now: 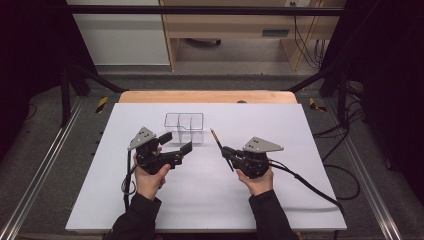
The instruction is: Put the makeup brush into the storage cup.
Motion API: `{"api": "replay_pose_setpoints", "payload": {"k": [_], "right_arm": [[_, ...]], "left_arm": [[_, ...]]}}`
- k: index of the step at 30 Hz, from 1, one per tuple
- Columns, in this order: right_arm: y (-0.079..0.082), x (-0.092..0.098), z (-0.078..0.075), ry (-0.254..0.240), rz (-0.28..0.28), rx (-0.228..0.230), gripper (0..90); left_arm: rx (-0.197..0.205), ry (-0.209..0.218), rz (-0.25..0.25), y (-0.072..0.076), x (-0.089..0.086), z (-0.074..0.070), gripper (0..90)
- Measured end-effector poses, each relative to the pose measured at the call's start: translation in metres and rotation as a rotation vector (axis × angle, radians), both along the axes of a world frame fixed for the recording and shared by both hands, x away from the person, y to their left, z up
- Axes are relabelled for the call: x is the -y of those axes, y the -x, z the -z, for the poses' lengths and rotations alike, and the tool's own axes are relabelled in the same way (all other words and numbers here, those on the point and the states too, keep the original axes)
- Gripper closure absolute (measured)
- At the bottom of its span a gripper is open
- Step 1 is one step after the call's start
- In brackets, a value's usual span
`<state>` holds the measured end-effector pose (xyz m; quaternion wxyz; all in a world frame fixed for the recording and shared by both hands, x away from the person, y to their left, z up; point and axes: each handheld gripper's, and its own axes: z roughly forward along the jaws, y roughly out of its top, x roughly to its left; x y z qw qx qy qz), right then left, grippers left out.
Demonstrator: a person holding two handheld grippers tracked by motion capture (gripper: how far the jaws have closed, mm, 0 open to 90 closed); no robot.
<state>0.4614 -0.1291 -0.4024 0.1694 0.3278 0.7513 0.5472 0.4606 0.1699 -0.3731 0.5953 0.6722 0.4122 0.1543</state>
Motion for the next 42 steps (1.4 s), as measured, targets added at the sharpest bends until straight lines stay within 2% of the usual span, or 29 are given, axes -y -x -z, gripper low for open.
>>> {"api": "replay_pose_setpoints", "payload": {"k": [28,42], "right_arm": [[0.002,0.000,0.000,-0.008,-0.003,0.004,84.1],[0.001,-0.001,0.000,-0.027,-0.005,0.004,84.1]], "left_arm": [[-0.002,0.043,0.031,-0.004,0.031,0.006,10.7],[-0.009,0.086,0.033,-0.006,0.045,0.010,12.2]]}}
